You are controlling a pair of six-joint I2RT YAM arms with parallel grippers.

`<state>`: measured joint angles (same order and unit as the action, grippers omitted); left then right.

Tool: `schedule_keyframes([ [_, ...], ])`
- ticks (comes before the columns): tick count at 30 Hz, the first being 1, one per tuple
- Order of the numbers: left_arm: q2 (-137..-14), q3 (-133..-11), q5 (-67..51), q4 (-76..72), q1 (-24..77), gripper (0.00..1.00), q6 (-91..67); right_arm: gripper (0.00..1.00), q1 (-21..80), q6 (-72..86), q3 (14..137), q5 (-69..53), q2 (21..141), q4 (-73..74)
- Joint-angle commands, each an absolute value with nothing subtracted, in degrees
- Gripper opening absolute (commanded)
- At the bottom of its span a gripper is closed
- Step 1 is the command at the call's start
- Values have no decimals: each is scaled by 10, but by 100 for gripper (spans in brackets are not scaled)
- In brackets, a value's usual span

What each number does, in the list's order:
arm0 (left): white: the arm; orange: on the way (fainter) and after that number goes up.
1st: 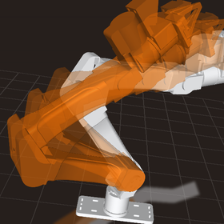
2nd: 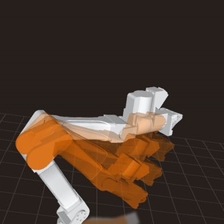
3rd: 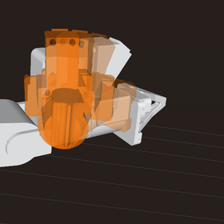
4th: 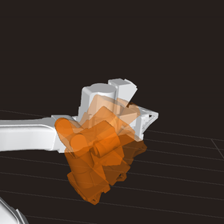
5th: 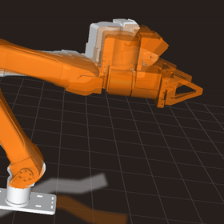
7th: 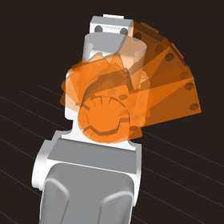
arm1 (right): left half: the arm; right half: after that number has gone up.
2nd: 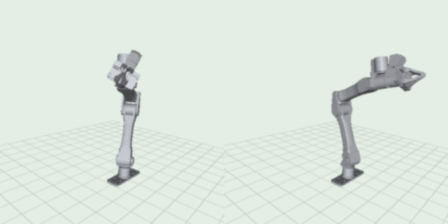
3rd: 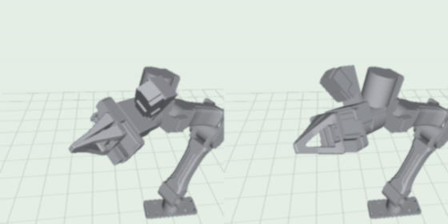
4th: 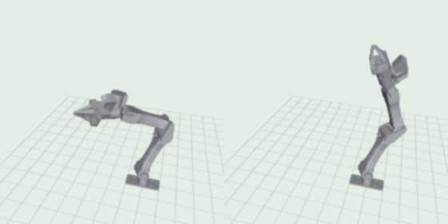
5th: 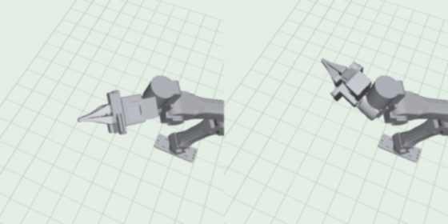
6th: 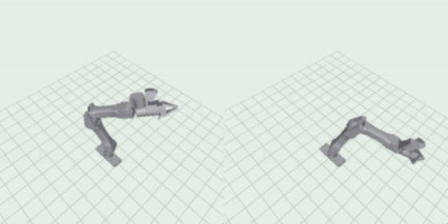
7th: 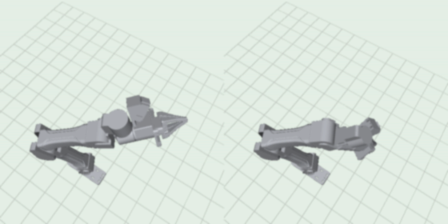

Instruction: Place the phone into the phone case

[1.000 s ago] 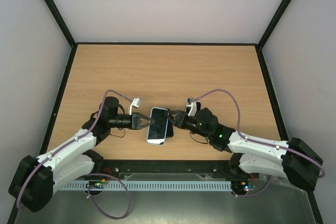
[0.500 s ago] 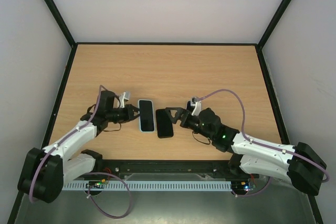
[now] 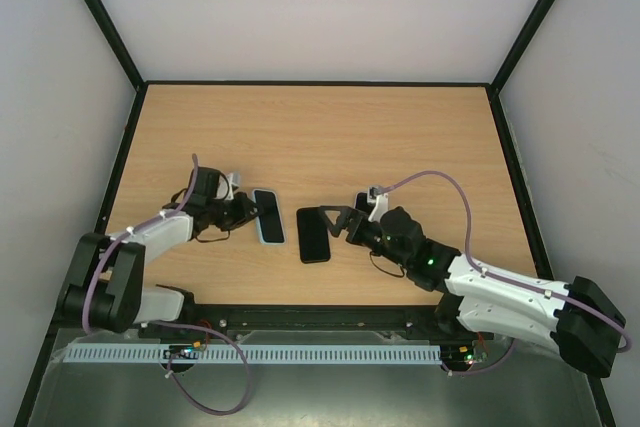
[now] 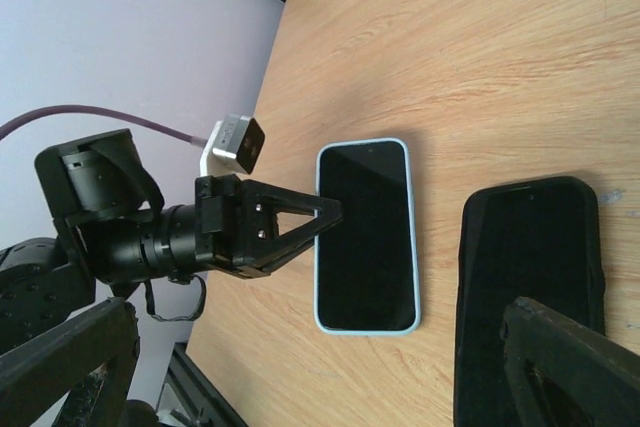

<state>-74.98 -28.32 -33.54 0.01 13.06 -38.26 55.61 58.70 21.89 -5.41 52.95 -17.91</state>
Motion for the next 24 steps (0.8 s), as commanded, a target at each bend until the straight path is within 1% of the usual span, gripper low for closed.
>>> schedule_keyframes([
  [1, -779, -296, -341, -32, 124, 2, -374, 97, 558, 570, 222, -23, 517, -152],
  [3, -789, -292, -334, -32, 123, 6, -375, 97, 558, 565, 226, -19, 515, -141],
  [10, -784, -294, -296, 0, 120, 39, -374, 98, 559, 568, 220, 12, 511, -109],
  [12, -771, -295, -276, 14, 120, 46, -374, 97, 559, 569, 219, 14, 506, -106],
  [16, -744, -296, -254, 37, 119, 62, -374, 97, 558, 575, 213, 30, 488, -102],
  [17, -736, -296, -250, 42, 120, 67, -374, 98, 558, 576, 212, 34, 483, -98],
  [18, -728, -296, -244, 48, 120, 76, -374, 97, 558, 575, 213, 38, 478, -92],
  [19, -721, -298, -239, 55, 120, 92, -374, 98, 559, 576, 214, 43, 473, -85],
  [20, -711, -302, -234, 68, 120, 99, -373, 98, 558, 576, 213, 49, 467, -78],
  [24, -660, -315, -217, 100, 123, 100, -366, 97, 559, 568, 220, 83, 440, -32],
])
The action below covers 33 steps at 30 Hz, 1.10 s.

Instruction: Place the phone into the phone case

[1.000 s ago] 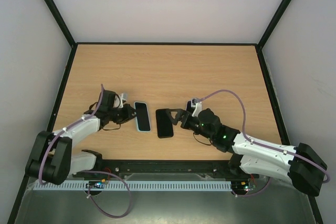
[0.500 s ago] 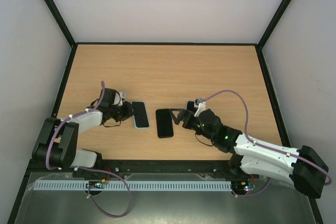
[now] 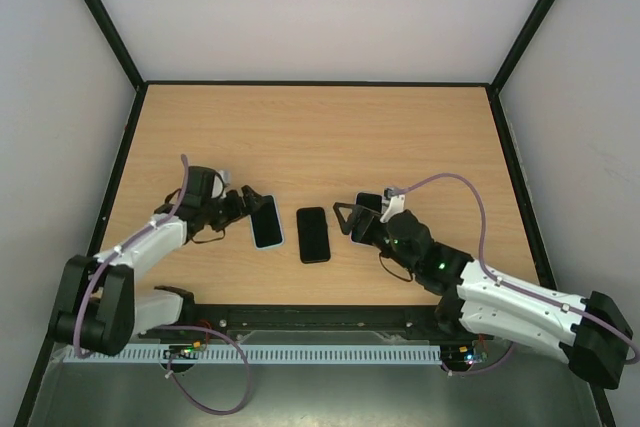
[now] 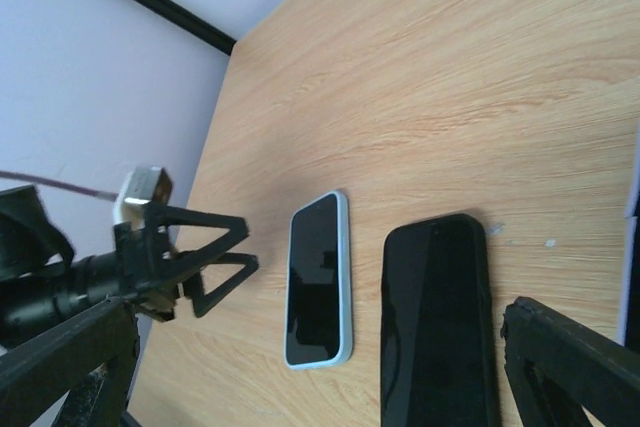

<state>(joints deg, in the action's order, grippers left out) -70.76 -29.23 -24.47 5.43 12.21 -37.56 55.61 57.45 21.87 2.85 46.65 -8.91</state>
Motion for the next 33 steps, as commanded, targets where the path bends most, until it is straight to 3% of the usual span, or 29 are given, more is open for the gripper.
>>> schedule_keyframes([
  [1, -646, -317, -215, 105, 124, 100, -365, 97, 558, 565, 226, 93, 434, -16],
  [20, -429, -444, -276, 204, 142, 100, -309, 98, 559, 518, 401, 231, 326, 215],
  [33, -353, -427, -239, 221, 141, 100, -314, 98, 559, 562, 366, 222, 297, 204],
])
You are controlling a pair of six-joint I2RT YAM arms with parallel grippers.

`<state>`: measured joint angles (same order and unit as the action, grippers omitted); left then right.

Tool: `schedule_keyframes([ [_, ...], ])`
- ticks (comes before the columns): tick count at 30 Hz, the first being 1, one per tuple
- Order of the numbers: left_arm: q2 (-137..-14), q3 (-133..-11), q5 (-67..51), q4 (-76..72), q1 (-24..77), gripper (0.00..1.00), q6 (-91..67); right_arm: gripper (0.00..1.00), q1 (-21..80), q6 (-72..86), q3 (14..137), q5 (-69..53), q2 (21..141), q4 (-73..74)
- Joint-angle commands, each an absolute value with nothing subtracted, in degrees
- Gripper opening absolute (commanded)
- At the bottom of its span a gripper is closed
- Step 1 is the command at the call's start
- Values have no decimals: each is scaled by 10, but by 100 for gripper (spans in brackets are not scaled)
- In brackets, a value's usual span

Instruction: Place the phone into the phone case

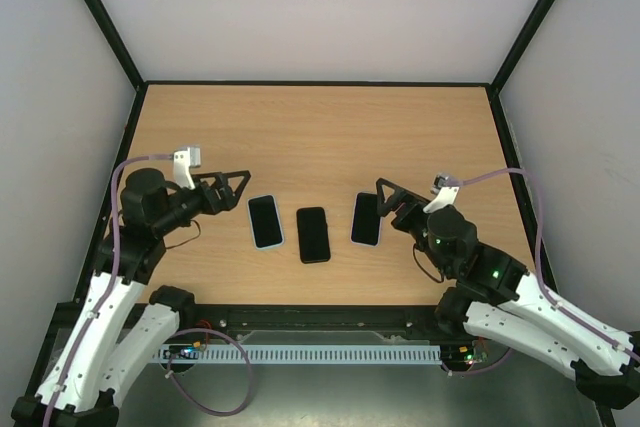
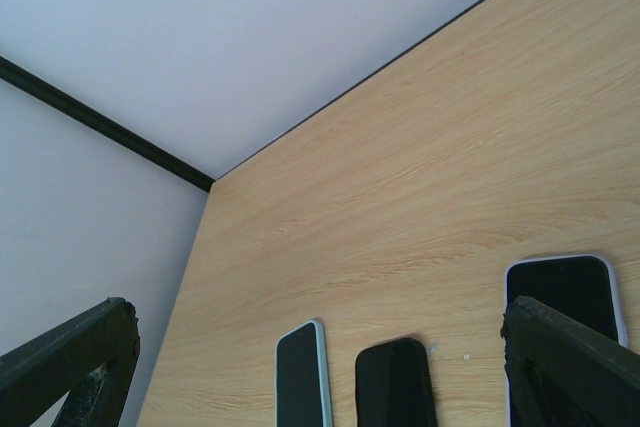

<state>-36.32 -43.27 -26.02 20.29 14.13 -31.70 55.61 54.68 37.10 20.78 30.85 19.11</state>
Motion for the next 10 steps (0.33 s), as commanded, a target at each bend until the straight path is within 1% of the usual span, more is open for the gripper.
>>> schedule_keyframes([
  [1, -352, -426, -236, 222, 141, 100, -313, 98, 558, 562, 366, 220, 297, 202],
  [10, -331, -399, -218, 219, 141, 100, -318, 98, 558, 582, 338, 197, 305, 201],
])
